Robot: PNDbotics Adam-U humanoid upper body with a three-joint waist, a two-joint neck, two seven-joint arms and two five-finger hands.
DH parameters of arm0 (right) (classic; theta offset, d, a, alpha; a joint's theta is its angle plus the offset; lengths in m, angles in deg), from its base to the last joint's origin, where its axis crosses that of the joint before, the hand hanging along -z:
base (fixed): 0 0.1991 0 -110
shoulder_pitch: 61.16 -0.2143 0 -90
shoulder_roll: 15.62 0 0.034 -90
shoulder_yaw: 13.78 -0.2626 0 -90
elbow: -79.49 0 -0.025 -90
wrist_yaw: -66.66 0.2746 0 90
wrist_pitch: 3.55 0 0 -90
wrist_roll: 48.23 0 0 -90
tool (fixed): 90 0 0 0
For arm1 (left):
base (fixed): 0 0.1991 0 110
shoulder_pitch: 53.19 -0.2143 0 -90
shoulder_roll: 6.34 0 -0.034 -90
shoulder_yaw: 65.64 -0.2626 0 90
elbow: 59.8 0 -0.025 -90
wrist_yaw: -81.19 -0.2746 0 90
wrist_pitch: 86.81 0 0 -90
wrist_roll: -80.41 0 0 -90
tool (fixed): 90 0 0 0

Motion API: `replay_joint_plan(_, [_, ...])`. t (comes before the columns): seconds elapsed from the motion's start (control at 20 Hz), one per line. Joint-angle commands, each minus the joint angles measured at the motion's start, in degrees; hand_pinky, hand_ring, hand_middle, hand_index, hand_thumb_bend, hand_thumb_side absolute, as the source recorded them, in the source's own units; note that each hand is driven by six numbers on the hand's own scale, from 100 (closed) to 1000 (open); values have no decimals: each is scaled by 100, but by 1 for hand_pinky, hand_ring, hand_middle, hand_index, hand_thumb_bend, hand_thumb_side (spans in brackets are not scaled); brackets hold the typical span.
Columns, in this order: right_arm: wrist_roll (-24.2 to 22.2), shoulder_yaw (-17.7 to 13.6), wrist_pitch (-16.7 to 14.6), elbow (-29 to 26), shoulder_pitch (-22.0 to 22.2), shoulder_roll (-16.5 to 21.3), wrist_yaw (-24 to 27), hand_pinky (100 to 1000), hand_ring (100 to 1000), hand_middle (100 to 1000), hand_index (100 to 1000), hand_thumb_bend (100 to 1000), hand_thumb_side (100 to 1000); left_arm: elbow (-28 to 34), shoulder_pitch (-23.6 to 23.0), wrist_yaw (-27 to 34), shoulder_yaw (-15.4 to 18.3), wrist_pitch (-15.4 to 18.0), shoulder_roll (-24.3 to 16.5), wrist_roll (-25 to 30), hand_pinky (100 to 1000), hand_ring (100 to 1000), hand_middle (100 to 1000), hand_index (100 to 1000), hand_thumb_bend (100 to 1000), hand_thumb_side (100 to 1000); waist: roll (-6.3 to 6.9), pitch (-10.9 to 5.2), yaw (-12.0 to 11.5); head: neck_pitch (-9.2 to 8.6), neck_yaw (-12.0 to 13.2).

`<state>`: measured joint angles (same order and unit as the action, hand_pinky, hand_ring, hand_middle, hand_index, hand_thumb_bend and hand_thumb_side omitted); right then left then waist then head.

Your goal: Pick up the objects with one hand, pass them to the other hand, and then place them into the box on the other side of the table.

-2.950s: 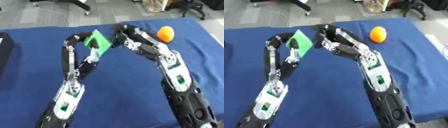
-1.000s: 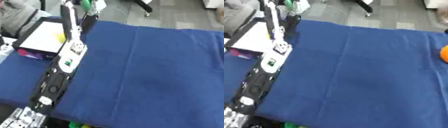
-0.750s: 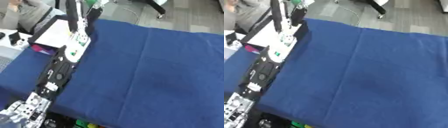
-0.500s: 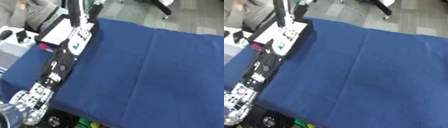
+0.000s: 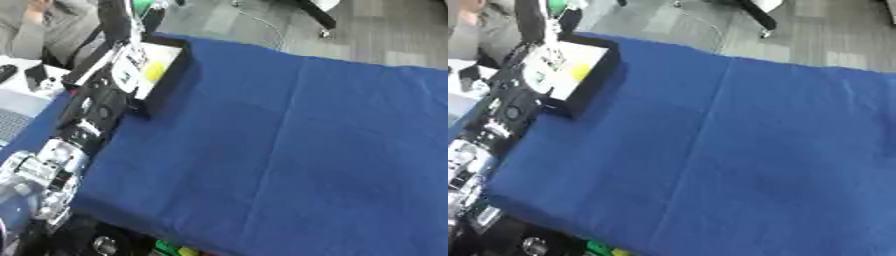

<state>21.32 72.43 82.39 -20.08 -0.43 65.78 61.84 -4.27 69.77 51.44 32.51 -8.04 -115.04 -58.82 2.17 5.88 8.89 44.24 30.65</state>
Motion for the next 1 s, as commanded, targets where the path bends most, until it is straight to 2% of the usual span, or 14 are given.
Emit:
replay_joint_plan(0.05, [-16, -24, -1, -49, -81, 125, 2, 678, 606, 728, 865, 100, 590, -447, 150, 22, 24, -207, -432, -82, 563, 439, 332, 503, 100, 289, 81, -152, 21, -12, -38])
replay_joint_plan(0.25, [-19, -18, -2, -41, -81, 129, 2, 678, 606, 728, 865, 100, 590, -865, 248, -85, -30, -393, -518, -63, 563, 439, 332, 503, 100, 279, 85, -157, 49, -12, -58])
replay_joint_plan(0.3, [-19, -18, -2, -39, -79, 129, 1, 677, 605, 728, 865, 100, 592, -940, 248, -90, -27, -438, -531, -45, 566, 443, 338, 510, 100, 167, 85, -158, 55, -12, -67])
replay_joint_plan(0.4, [-30, -8, -2, -37, -64, 127, 6, 677, 605, 728, 865, 100, 592, -1485, 305, -120, -80, -882, -634, 215, 579, 455, 353, 525, 100, 117, 93, -167, 108, -12, -72])
replay_joint_plan(0.6, [-39, -4, 4, -38, -55, 126, 7, 677, 605, 728, 865, 100, 593, -1909, 380, -306, -227, -1260, -673, 997, 692, 578, 505, 669, 100, 100, 110, -167, 131, -12, -79])
replay_joint_plan(0.7, [-44, -2, 6, -37, -50, 126, 7, 676, 605, 728, 865, 100, 594, -1960, 378, -503, -284, -1360, -682, 1556, 789, 742, 696, 838, 302, 100, 110, -164, 138, -12, -79])
replay_joint_plan(0.75, [-46, -3, 7, -36, -46, 127, 7, 677, 605, 728, 865, 100, 594, -1955, 385, -639, -306, -1400, -689, 1854, 798, 756, 716, 853, 351, 100, 109, -164, 140, -12, -76])
replay_joint_plan(0.85, [-55, -4, 3, -36, -44, 127, 19, 680, 607, 731, 867, 100, 591, -1857, 398, -935, -278, -1481, -706, 2263, 836, 808, 783, 901, 519, 249, 107, -163, 141, -12, -72])
replay_joint_plan(0.9, [-68, -2, 0, -37, -43, 128, 30, 682, 608, 732, 868, 100, 590, -1792, 405, -1075, -253, -1518, -710, 2395, 856, 831, 810, 919, 619, 364, 107, -163, 140, -12, -71])
replay_joint_plan(0.95, [-82, -1, -3, -36, -41, 129, 41, 682, 609, 732, 869, 100, 590, -1732, 410, -1197, -226, -1554, -713, 2498, 865, 842, 822, 926, 653, 401, 108, -163, 138, -12, -71])
replay_joint_plan(1.0, [-92, -3, -4, -34, -38, 129, 48, 682, 609, 732, 869, 100, 590, -1669, 416, -1300, -199, -1582, -719, 2571, 882, 860, 841, 937, 736, 469, 109, -163, 138, -12, -72])
